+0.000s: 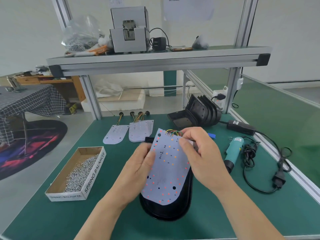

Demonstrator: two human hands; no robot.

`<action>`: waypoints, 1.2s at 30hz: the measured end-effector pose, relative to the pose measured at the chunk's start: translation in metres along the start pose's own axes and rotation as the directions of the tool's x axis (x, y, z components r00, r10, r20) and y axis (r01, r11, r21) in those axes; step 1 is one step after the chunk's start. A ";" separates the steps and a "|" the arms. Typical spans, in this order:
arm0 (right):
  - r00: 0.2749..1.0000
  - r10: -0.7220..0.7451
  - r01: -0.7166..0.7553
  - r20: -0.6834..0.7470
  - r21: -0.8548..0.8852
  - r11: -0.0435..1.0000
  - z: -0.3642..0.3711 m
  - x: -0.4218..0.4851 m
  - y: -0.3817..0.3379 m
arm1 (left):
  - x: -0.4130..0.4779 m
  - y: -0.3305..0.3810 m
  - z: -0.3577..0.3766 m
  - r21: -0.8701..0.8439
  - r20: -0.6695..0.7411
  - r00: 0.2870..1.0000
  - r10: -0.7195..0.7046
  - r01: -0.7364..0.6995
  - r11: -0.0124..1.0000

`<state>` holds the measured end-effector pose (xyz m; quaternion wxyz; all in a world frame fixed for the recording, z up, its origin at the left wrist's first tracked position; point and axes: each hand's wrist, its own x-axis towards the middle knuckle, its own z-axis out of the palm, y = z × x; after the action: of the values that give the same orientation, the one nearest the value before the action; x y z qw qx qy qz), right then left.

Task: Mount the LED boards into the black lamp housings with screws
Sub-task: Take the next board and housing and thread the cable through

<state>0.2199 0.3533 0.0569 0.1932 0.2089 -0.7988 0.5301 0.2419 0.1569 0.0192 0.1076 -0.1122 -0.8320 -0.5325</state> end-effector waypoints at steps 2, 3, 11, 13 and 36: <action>0.995 -0.035 0.036 0.093 -0.012 0.999 -0.001 0.000 -0.001 | 0.002 -0.001 0.005 0.030 -0.040 0.999 -0.010 0.011 0.999; 0.989 -0.036 0.037 0.145 -0.001 0.999 -0.003 0.000 -0.002 | 0.002 -0.002 0.005 0.047 -0.052 0.999 -0.005 0.007 0.999; 0.968 -0.064 0.081 0.242 -0.059 0.995 -0.004 0.006 -0.003 | 0.005 -0.004 0.002 0.017 -0.076 0.995 0.057 -0.056 0.998; 0.966 -0.064 0.098 0.251 -0.126 0.987 0.000 0.001 0.000 | 0.007 -0.002 0.005 0.024 -0.136 0.988 0.066 -0.064 0.998; 0.940 0.213 -0.226 0.265 0.021 0.974 0.026 -0.017 0.046 | -0.001 0.009 0.005 -0.634 0.006 0.962 -0.275 0.216 0.743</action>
<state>0.2074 0.3471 0.0034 0.0206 0.1915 -0.8217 0.5364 0.2451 0.1654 0.0244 0.0294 -0.0077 -0.6081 -0.7933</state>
